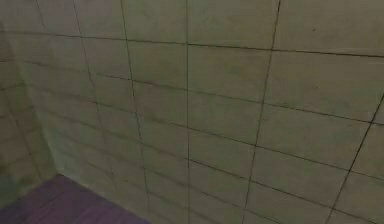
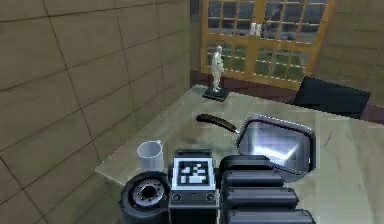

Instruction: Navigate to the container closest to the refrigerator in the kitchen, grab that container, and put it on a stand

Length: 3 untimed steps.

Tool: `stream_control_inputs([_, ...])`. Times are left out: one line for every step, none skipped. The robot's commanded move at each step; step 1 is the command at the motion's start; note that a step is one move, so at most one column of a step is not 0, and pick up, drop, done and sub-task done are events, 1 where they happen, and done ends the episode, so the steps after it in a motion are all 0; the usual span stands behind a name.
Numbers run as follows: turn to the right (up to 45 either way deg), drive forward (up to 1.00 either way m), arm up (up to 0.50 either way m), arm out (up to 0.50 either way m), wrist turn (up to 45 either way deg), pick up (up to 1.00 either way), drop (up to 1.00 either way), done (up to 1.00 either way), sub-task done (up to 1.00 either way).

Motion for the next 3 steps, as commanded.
stream_control_inputs([-45.0,0.00,0.00,0.00,0.0,0.00,0.00,0.00,0.00])
stream_control_inputs([-36.0,0.00,0.00,0.00,0.0,0.00,0.00,0.00,0.00])
stream_control_inputs([0.0,0.95,0.00,0.00,0.0,0.00,0.00,0.00,0.00])
